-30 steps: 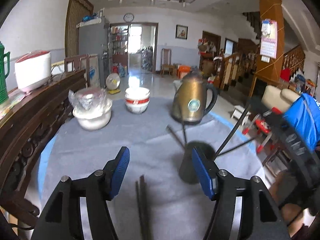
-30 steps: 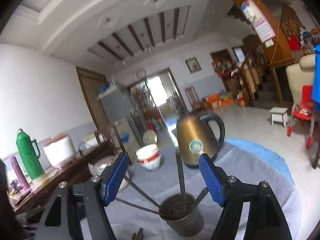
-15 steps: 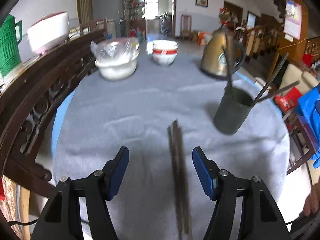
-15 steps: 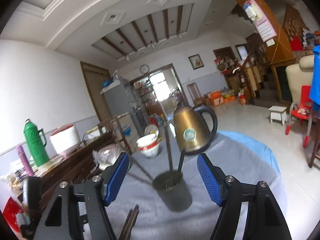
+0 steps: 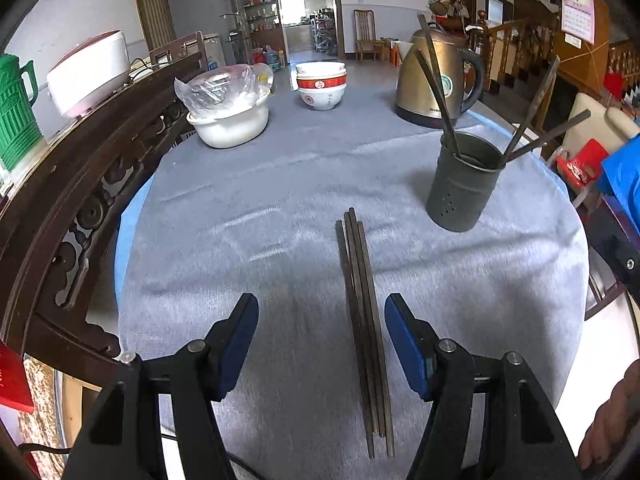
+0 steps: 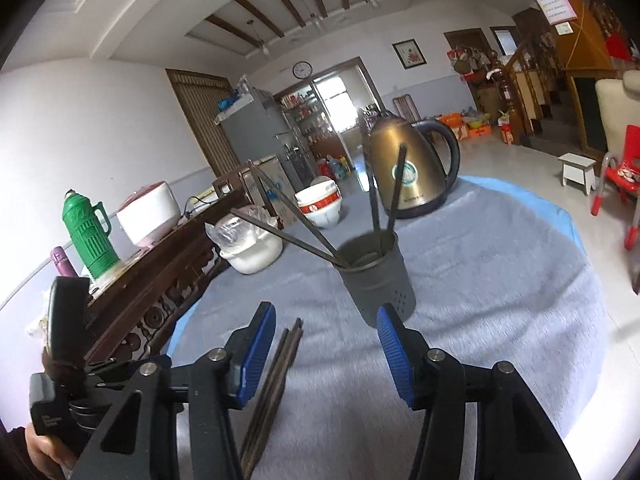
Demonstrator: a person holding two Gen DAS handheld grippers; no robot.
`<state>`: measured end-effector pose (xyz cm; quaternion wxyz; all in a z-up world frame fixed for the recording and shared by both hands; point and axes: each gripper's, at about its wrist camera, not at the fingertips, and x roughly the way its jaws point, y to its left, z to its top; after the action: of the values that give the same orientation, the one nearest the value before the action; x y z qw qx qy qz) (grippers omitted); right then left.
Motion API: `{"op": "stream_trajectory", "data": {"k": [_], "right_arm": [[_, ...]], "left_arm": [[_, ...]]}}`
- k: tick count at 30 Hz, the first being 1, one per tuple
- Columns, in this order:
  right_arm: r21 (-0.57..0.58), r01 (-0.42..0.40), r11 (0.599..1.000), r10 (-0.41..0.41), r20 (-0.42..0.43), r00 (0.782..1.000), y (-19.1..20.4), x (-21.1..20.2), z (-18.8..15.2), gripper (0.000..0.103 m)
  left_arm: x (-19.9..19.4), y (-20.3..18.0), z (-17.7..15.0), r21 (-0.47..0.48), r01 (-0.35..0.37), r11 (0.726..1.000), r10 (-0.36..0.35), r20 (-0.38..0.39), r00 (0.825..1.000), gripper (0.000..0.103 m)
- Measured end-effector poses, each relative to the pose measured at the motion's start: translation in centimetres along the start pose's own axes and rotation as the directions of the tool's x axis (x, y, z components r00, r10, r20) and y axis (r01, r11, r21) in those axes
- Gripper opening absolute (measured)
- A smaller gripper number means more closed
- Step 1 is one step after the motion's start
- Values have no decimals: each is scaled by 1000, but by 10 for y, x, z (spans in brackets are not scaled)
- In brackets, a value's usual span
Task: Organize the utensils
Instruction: 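Move the left gripper and the right gripper back toward the remaining chopsticks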
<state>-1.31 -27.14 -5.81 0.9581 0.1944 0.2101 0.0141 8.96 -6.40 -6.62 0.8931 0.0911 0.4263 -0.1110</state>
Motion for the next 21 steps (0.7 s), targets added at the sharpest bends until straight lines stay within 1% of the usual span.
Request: {"op": "stream_trajectory", "data": {"k": [4,12,15,21], "right_arm": [[-14,22,1000,-22,-2,1000,-4,-1,-3,57],[-28,24,999,-24,14,1000,-9,-14,-5,57],[-21,23,1000,-23,6,1000,-14,-18,-8,57],[-12,22,1000,-22,-11,1000,-24,-27,-8,57]], "left_arm": [[-1,-2,-2,6,-14,1000,14,-14,1000,67],[-4,-13,-4,30,-37,999,38,-36,999,67],[-4,-18,-4,40,-49,998,51,-49,997,67],[-5,-22,-4,17,-63,998,64,-70,995,67]]}}
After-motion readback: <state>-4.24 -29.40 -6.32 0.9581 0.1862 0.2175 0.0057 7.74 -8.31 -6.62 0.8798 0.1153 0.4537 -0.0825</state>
